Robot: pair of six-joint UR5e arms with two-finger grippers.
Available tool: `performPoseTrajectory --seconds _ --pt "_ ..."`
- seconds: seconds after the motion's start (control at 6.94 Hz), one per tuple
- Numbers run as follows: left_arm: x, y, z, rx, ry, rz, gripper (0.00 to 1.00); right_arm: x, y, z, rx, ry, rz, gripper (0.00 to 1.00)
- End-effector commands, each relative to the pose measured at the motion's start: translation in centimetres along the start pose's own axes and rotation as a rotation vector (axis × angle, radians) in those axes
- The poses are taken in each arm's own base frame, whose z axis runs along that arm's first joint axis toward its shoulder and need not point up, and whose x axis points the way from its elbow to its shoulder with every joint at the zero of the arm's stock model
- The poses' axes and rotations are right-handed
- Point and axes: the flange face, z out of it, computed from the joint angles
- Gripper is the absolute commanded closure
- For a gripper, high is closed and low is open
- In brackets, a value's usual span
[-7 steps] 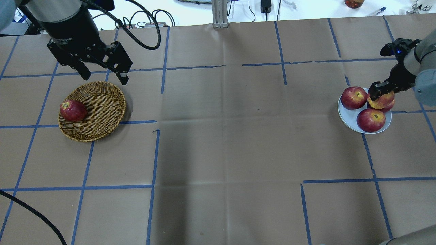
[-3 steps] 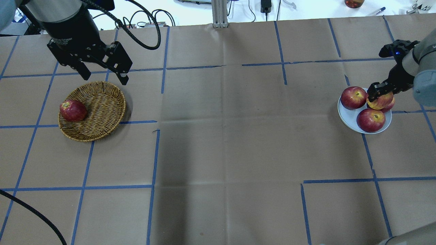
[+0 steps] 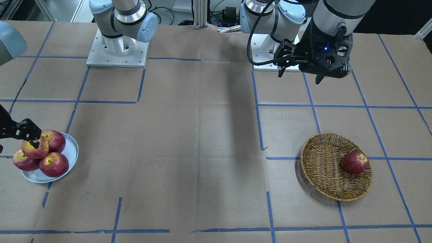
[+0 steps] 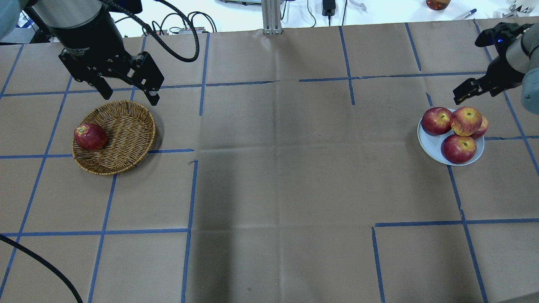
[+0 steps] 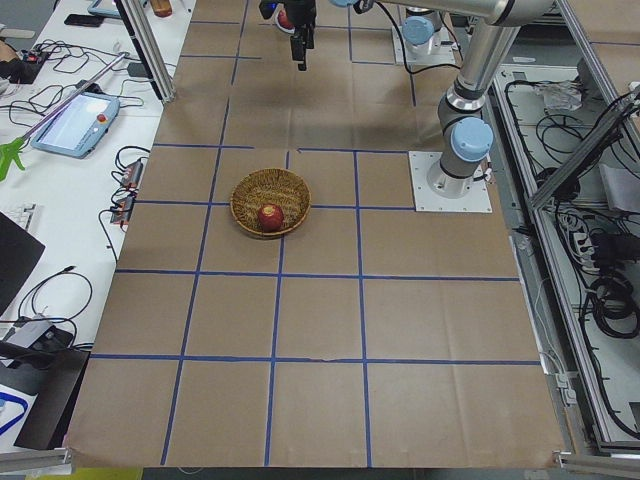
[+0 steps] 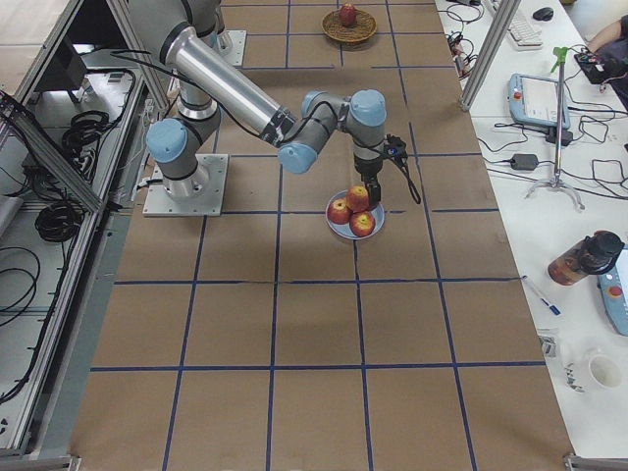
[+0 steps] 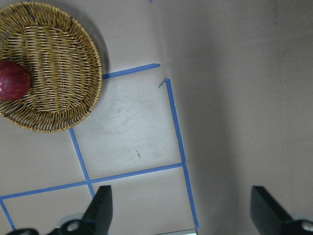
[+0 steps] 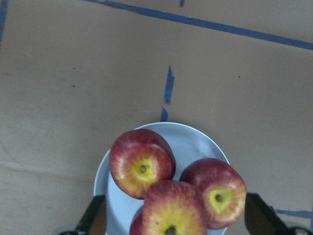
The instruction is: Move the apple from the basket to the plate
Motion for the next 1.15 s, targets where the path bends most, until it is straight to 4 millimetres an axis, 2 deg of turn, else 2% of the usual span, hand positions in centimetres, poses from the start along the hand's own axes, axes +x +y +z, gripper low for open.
performPoseTrajectory --seconds 0.0,0.14,0.29,0.58,0.72,1.01 --pt "0.0 0.0 -0.1 0.001 0.0 0.001 0.01 -7.3 -1.0 -5.6 0.013 -0.022 0.037 0.0" --pt "0.0 0.0 -0.1 0.001 0.0 0.001 0.01 -12.2 -0.5 -7.9 -0.01 -0.042 0.119 0.0" --pt "0.0 0.0 -0.1 0.001 0.0 0.001 0.01 -16.7 0.9 -9.3 -0.092 -0.05 0.178 0.0" --pt "0.0 0.0 0.0 -0.001 0.0 0.001 0.01 -23.5 2.5 -11.1 -0.165 -0.057 0.245 0.0" --pt "0.0 0.0 -0.1 0.001 0.0 0.001 0.01 -24.0 2.5 -11.1 -0.163 -0.041 0.249 0.0" --pt "0.0 0.0 -0.1 0.002 0.0 0.001 0.01 -23.3 1.7 -12.4 -0.127 -0.035 0.217 0.0"
